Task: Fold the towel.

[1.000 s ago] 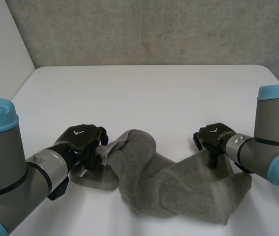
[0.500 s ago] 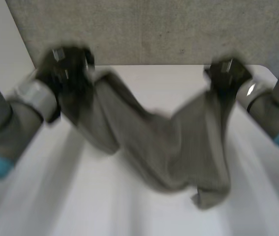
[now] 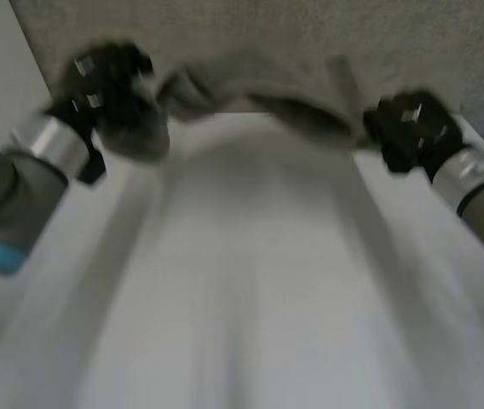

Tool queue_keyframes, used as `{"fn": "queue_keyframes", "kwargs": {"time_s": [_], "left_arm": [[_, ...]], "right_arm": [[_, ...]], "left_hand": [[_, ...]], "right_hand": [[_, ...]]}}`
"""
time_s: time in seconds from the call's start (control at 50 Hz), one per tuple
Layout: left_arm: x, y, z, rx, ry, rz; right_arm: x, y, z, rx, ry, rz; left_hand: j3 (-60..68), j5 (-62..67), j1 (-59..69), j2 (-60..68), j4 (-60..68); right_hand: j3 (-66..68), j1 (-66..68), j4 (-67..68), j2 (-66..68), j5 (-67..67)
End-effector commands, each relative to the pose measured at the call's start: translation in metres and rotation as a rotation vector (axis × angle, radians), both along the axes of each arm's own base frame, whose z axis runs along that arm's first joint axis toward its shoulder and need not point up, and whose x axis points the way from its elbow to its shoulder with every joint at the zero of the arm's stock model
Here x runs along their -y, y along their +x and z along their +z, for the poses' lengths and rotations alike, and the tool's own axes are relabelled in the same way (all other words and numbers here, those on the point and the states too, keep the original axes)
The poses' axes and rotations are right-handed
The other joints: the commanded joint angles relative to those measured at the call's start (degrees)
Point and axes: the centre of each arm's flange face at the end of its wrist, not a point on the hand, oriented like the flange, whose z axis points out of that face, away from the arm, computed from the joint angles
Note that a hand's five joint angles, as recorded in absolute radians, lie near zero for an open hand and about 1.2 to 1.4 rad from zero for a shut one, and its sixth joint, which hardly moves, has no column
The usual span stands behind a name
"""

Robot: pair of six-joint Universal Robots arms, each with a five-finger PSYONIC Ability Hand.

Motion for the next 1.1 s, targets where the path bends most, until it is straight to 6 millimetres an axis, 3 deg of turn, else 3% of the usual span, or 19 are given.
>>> {"fn": "queue_keyframes", "kwargs": {"time_s": [0.02, 0.04, 0.1, 0.22, 0.3, 0.34, 0.38, 0.4, 0.42, 0.48, 0.62, 0.72, 0.94, 1.1], "left_arm": [[-0.031, 0.004, -0.108, 0.147, 0.151, -0.084], [-0.031, 0.004, -0.108, 0.147, 0.151, -0.084], [-0.043, 0.01, -0.126, 0.228, 0.17, -0.082], [-0.061, 0.025, -0.141, 0.339, 0.211, -0.064], [-0.068, 0.032, -0.129, 0.349, 0.205, -0.051], [-0.074, 0.038, -0.122, 0.348, 0.215, -0.037], [-0.078, 0.039, -0.12, 0.35, 0.223, -0.038], [-0.082, 0.04, -0.116, 0.348, 0.221, -0.036], [-0.082, 0.04, -0.116, 0.348, 0.221, -0.036], [-0.087, 0.044, -0.106, 0.343, 0.201, -0.024], [-0.091, 0.05, -0.091, 0.331, 0.152, 0.01], [-0.094, 0.049, -0.09, 0.33, 0.147, 0.007], [-0.114, 0.029, -0.088, 0.337, 0.118, -0.066], [-0.118, 0.018, -0.089, 0.35, 0.112, -0.038]], "right_arm": [[-0.021, -0.002, -0.078, -0.082, 0.219, 0.034], [-0.025, -0.003, -0.092, -0.103, 0.259, 0.04], [-0.034, -0.004, -0.108, -0.14, 0.309, 0.051], [-0.041, -0.01, -0.111, -0.185, 0.314, 0.042], [-0.051, -0.016, -0.097, -0.197, 0.321, 0.035], [-0.054, -0.017, -0.093, -0.196, 0.335, 0.036], [-0.059, -0.02, -0.085, -0.194, 0.36, 0.03], [-0.059, -0.021, -0.085, -0.194, 0.36, 0.03], [-0.059, -0.024, -0.079, -0.186, 0.358, 0.018], [-0.06, -0.028, -0.064, -0.163, 0.337, -0.003], [-0.046, -0.035, -0.044, -0.05, 0.325, -0.07], [-0.04, -0.034, -0.038, 0.024, 0.347, -0.089], [-0.033, -0.033, -0.084, 0.083, 0.593, -0.134], [-0.031, -0.041, -0.097, 0.145, 0.67, -0.191]], "left_hand": [[-9.9, -16.4, -0.2, -4.9, -8.6], [-9.9, -16.4, -0.2, -4.9, -8.6], [-10.1, -16.5, -0.4, -5.1, -8.8], [-11.8, -18.2, -2.0, -6.8, -10.4], [-13.1, -19.6, -3.4, -8.1, -11.8], [-17.3, -23.8, -7.6, -12.3, -16.0], [-19.8, -26.3, -10.1, -14.8, -18.5], [-22.5, -29.0, -12.8, -17.5, -21.2], [-22.6, -29.0, -12.8, -17.5, -21.2], [-31.0, -37.4, -21.2, -25.9, -29.6], [-49.3, -55.7, -39.5, -44.2, -47.9], [-51.8, -58.3, -42.1, -46.8, -50.5], [-54.4, -60.8, -44.6, -49.3, -53.0], [-53.7, -60.1, -43.9, -48.6, -52.3]], "right_hand": [[3.8, 4.5, 3.4, 5.1, 3.8], [3.8, 4.5, 3.4, 5.1, 3.8], [3.8, 4.5, 3.4, 5.1, 3.8], [3.8, 4.5, 3.4, 5.1, 3.8], [3.8, 4.5, 3.4, 5.1, 3.8], [-3.2, -2.5, -3.6, -1.9, -3.2], [-31.6, -31.0, -32.1, -30.4, -31.6], [-31.8, -31.1, -32.2, -30.5, -31.8], [-42.9, -42.3, -43.4, -41.7, -42.9], [-54.6, -53.9, -55.0, -53.3, -54.6], [-56.0, -55.3, -56.4, -54.7, -56.0], [-55.8, -55.2, -56.3, -54.6, -55.8], [-54.3, -53.6, -54.7, -53.0, -54.3], [-54.1, -53.5, -54.6, -52.9, -54.2]]}}
